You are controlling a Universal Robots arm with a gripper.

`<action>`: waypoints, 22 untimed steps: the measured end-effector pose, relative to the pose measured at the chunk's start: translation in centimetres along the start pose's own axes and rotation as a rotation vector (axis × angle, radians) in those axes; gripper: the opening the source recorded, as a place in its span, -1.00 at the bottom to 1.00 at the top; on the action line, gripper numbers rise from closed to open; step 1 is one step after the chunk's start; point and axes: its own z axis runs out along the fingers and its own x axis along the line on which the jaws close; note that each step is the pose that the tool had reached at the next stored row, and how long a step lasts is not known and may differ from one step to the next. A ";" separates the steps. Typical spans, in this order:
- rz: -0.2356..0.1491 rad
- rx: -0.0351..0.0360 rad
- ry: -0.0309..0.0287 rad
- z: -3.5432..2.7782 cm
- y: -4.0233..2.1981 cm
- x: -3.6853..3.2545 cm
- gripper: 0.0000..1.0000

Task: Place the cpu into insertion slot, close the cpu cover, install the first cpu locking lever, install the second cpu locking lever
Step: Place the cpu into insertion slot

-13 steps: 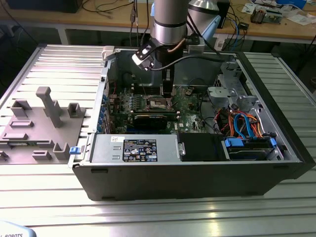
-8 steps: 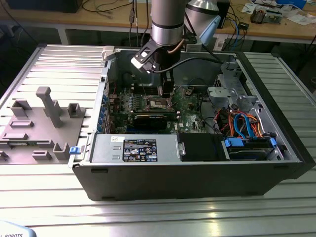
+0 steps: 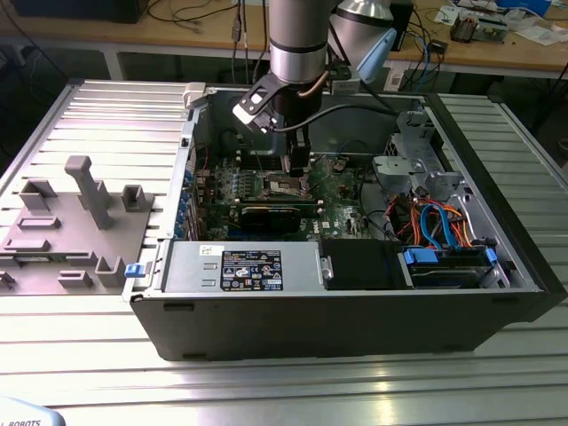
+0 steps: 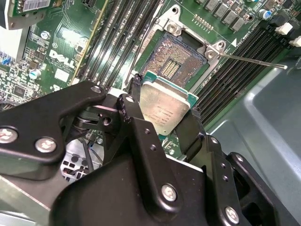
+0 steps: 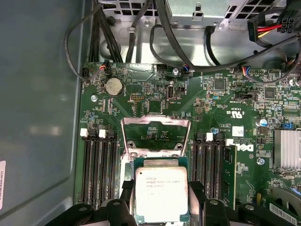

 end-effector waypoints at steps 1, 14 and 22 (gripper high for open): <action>0.000 0.0000 0.0000 0.02 0.00 0.00 0.08; 0.000 0.0000 -0.0001 0.78 -0.08 -0.01 0.08; 0.000 -0.0001 -0.0004 0.96 -0.31 0.36 0.08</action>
